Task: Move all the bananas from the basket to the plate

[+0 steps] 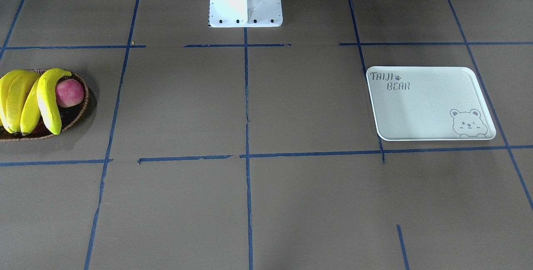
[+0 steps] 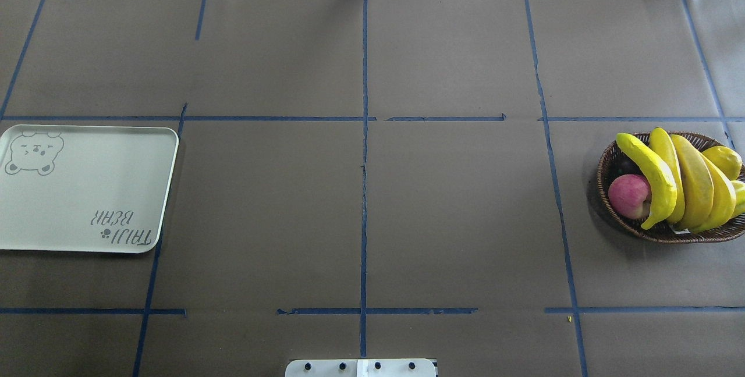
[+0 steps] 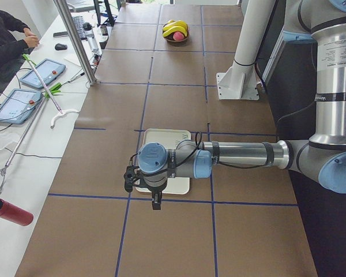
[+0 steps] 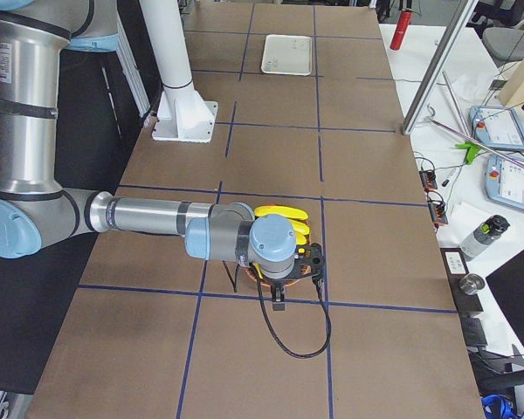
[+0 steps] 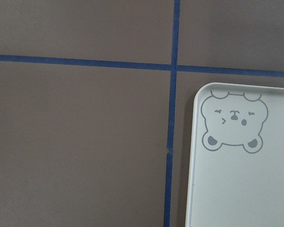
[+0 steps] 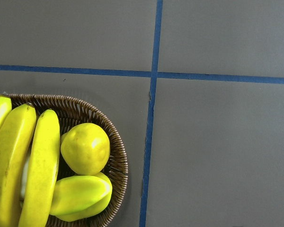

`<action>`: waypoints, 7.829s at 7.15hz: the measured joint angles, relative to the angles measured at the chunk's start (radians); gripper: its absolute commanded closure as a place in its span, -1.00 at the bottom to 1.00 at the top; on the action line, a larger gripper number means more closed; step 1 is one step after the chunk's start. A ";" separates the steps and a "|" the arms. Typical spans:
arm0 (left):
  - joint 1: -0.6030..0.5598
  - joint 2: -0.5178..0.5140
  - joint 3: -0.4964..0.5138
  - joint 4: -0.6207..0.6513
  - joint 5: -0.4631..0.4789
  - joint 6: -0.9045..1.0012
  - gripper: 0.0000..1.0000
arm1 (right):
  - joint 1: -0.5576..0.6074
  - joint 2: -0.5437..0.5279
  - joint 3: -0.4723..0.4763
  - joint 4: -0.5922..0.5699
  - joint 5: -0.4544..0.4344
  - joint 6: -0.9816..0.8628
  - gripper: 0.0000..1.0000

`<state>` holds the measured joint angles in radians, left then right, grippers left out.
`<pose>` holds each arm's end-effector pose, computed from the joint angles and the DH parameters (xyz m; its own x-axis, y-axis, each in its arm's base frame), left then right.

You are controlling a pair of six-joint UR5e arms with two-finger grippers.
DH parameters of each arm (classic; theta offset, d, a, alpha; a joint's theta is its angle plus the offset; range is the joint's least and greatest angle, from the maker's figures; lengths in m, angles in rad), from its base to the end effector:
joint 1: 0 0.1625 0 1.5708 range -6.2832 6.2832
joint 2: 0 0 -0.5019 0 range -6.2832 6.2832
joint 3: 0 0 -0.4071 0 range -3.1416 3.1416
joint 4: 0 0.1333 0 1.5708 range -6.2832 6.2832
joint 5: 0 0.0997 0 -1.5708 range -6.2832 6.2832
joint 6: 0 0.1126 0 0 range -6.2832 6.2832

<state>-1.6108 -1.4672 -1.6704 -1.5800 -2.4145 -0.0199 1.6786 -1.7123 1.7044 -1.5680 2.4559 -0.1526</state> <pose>-0.0673 -0.4530 0.7377 0.6634 -0.0426 -0.7471 0.0532 0.9985 -0.0097 0.0928 -0.4281 0.7344 0.6382 -0.0799 0.7658 -0.0107 0.9936 0.1126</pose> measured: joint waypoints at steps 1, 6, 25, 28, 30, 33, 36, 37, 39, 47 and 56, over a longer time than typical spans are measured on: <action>0.000 0.000 0.000 0.000 0.000 0.000 -1.00 | 0.000 0.000 -0.001 0.001 0.000 -0.002 -0.99; -0.001 -0.002 0.001 0.000 -0.001 0.000 -1.00 | 0.000 0.000 -0.003 0.002 -0.002 0.004 -0.99; -0.001 -0.002 -0.012 -0.002 -0.011 0.000 -1.00 | -0.110 0.008 0.147 0.004 0.108 0.133 -0.99; -0.001 -0.001 -0.011 -0.003 -0.011 0.000 -1.00 | -0.262 0.006 0.252 0.105 0.058 0.516 -0.99; -0.001 -0.002 -0.011 -0.003 -0.011 0.000 -1.00 | -0.383 -0.029 0.255 0.352 -0.002 0.789 -0.99; -0.001 -0.003 -0.011 -0.003 -0.013 0.000 -1.00 | -0.506 -0.064 0.250 0.532 -0.059 0.962 -0.99; -0.001 -0.006 0.000 -0.005 -0.014 0.003 -1.00 | -0.598 -0.066 0.249 0.549 -0.116 0.991 -0.98; -0.001 -0.005 0.002 -0.007 -0.014 0.005 -1.00 | -0.620 -0.071 0.246 0.549 -0.132 1.000 -0.98; -0.001 -0.002 0.001 -0.011 -0.014 0.006 -1.00 | -0.668 -0.082 0.225 0.549 -0.162 1.005 -0.96; -0.001 -0.005 0.002 -0.014 -0.015 0.004 -1.00 | -0.664 -0.087 0.227 0.550 -0.151 0.998 0.99; 0.300 -0.244 -0.100 -0.242 -0.048 -0.758 -0.98 | -0.815 0.411 0.248 0.542 -0.179 1.446 0.98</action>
<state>-1.3103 -1.7113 -1.7699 -1.8221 -2.4628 -0.7776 0.8634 -1.3011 1.9529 -1.0265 2.2771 1.2937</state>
